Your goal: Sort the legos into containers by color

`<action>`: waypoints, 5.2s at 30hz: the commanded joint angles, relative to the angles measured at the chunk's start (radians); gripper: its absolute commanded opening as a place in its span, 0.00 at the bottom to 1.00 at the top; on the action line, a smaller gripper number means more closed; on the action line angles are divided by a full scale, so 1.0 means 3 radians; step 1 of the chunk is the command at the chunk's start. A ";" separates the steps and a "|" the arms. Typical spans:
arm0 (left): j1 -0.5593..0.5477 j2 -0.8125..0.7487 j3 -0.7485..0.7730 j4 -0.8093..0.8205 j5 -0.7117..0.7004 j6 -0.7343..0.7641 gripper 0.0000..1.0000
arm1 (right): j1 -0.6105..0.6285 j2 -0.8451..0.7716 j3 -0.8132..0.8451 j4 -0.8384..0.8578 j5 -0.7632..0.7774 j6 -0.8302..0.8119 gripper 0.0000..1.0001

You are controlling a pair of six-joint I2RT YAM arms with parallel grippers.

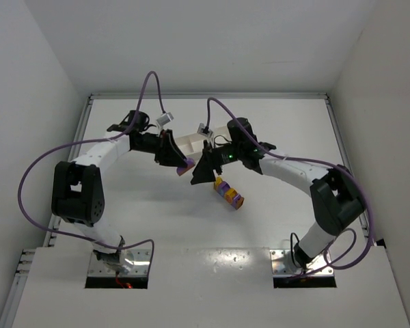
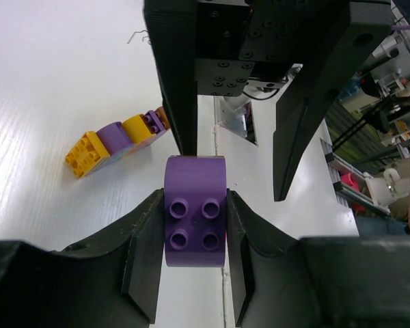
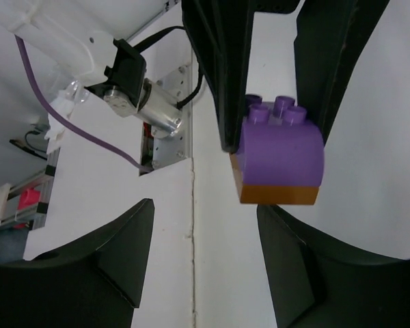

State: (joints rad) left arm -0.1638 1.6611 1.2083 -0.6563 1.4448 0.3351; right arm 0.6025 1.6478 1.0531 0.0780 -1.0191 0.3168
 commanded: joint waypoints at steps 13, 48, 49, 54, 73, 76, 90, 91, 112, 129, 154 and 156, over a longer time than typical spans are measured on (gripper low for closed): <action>-0.0113 -0.0301 -0.0080 0.0050 0.0369 0.0074 0.05 | -0.0009 0.0209 0.0366 0.0164 0.0191 -0.0074 0.65; 0.0275 -0.0112 0.0374 -0.0210 0.0232 0.0350 0.03 | 0.0195 -0.0415 -0.0222 -0.0342 0.0032 -0.1010 0.00; 0.0275 -0.0112 0.0425 -0.0210 0.0145 0.0350 0.03 | 0.0195 -0.0415 -0.0258 -0.0382 0.0033 -0.1010 0.00; 0.0189 -0.0112 0.0503 -0.0033 -0.0795 0.0007 0.03 | 0.0134 -0.0482 -0.0320 -0.0429 0.0206 -0.1077 0.00; -0.0221 0.0332 0.0410 0.1365 -0.3165 -0.1189 0.02 | -0.0280 -0.0160 0.0007 -0.0046 0.1295 -0.0407 0.00; -0.0221 0.0425 0.0441 0.1365 -0.3165 -0.1219 0.05 | -0.0280 -0.0037 0.0166 -0.0045 0.1382 -0.0330 0.00; -0.0282 0.0711 0.0600 0.1365 -0.3236 -0.1219 0.34 | -0.0474 0.0541 0.0754 -0.0045 0.1837 -0.0238 0.00; -0.0282 0.0711 0.0600 0.1365 -0.3236 -0.1219 0.38 | -0.0474 0.0582 0.0795 -0.0045 0.1868 -0.0238 0.00; -0.0216 0.0180 0.0493 0.1426 -0.3032 -0.1327 0.62 | -0.0567 0.1185 0.1291 -0.0204 0.1684 -0.0396 0.00; -0.0124 -0.0306 0.0283 0.1457 -0.3001 -0.1327 0.62 | -0.0429 0.1635 0.1680 -0.0434 0.2190 -0.0468 0.53; -0.0124 -0.0306 0.0221 0.1518 -0.2940 -0.1388 0.62 | -0.0336 0.1222 0.1159 -0.0828 0.2109 -0.0540 0.57; -0.0124 -0.0337 0.0186 0.1518 -0.2940 -0.1388 0.62 | -0.0336 0.1130 0.1051 -0.0782 0.2047 -0.0443 0.57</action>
State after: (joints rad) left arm -0.2089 1.5867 1.2755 -0.2302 0.5400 -0.0654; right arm 0.4992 2.0758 1.3956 -0.1555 -0.3542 0.1410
